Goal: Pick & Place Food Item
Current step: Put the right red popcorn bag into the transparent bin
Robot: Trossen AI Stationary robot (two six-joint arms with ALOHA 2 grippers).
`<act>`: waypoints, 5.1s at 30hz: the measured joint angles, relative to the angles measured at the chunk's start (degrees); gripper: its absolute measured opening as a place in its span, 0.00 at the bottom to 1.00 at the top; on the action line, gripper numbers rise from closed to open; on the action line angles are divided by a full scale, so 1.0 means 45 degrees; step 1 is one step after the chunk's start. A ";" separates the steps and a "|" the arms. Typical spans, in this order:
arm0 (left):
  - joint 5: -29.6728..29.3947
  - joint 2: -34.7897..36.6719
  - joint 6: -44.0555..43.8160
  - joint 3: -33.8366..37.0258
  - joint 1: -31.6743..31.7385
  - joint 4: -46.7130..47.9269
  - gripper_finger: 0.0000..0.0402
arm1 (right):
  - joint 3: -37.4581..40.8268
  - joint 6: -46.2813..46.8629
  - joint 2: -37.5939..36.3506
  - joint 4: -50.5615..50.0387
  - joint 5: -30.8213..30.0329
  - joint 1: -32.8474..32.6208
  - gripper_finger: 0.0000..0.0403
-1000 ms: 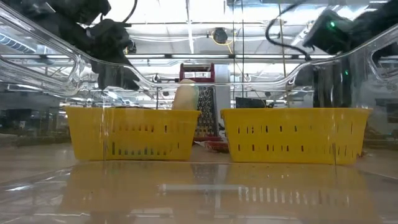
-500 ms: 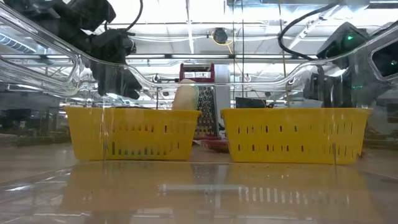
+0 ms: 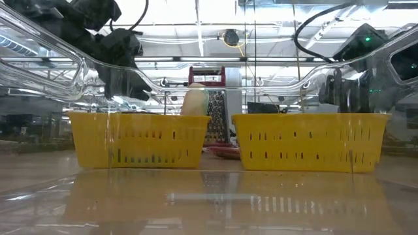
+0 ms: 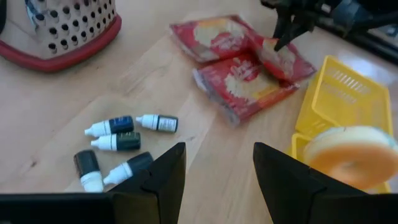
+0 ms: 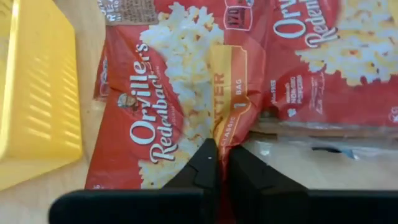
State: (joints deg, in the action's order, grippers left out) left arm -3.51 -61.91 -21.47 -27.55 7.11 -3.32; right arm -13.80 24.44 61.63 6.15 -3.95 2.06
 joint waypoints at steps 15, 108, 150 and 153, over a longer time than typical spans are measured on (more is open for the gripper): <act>-0.0016 0.0000 -0.0578 -0.0007 -0.0018 -0.3344 0.46 | -0.1132 -0.6663 -0.1512 0.3491 -0.4198 0.0050 0.02; -0.8092 -0.5925 -1.6602 -0.7811 -0.9690 -0.1547 0.00 | -0.1156 -1.1441 -0.3374 0.7524 -0.9175 -0.1577 0.35; -0.6372 -0.9145 -1.5974 -0.8592 -0.9834 -0.0925 0.52 | -0.1156 -1.3696 -0.4305 0.9870 -0.9117 -0.2650 0.34; -0.5513 -0.9141 -1.5453 -0.8592 -0.9602 -0.0741 0.54 | -0.1156 -1.3720 -0.4305 0.9870 -0.9117 -0.2650 0.34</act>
State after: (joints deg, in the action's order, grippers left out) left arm -28.32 -103.04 -91.01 -66.22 -36.09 -6.65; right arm -19.00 -37.30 42.26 50.57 -44.97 -9.87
